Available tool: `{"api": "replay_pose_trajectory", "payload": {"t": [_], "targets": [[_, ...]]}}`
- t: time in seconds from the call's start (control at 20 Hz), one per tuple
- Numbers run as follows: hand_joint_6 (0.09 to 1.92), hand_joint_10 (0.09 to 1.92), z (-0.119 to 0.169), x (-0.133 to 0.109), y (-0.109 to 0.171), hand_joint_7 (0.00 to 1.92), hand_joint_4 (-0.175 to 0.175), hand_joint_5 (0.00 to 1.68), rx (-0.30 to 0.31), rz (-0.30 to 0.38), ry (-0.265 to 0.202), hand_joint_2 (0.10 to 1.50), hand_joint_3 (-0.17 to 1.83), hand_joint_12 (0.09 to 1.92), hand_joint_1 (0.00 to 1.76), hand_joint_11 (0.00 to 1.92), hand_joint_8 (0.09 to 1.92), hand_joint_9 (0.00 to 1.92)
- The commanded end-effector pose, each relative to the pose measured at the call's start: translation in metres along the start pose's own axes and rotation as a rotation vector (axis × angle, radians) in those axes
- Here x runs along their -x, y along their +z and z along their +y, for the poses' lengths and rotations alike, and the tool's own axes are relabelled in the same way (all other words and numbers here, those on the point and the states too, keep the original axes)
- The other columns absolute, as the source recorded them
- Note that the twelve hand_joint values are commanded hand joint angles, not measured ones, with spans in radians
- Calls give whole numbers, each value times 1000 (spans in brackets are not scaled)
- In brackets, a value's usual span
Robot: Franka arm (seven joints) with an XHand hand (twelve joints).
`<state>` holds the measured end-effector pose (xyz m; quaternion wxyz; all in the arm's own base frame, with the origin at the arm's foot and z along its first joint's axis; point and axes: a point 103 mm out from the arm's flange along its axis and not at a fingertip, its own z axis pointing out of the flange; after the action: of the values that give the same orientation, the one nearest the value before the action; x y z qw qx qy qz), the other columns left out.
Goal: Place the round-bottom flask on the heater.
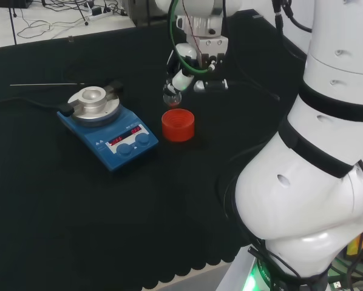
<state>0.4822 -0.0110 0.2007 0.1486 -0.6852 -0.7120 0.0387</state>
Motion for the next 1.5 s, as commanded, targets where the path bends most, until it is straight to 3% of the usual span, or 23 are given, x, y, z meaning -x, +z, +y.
{"api": "replay_pose_trajectory", "payload": {"t": [0.05,0.35,0.45,0.8,1.15,1.5], "targets": [[1058,607,-8,-23,-21,188,175,1101,12,-35,-28,651,835,1344,1080,309,621,520],[1059,606,0,-51,-39,187,175,1101,11,-83,-55,649,839,1344,1080,311,622,519],[1059,606,6,-44,-45,187,175,1102,8,-95,-55,648,840,1344,1080,311,622,518],[1052,606,41,-114,-57,187,175,1109,-5,-83,-136,640,849,1343,1084,313,624,518],[1046,606,71,-145,-52,188,175,1114,-36,-96,-207,634,854,1343,1086,314,626,518],[1039,606,90,-159,-37,188,175,1120,-77,-100,-228,628,860,1342,1088,315,627,518]]}}
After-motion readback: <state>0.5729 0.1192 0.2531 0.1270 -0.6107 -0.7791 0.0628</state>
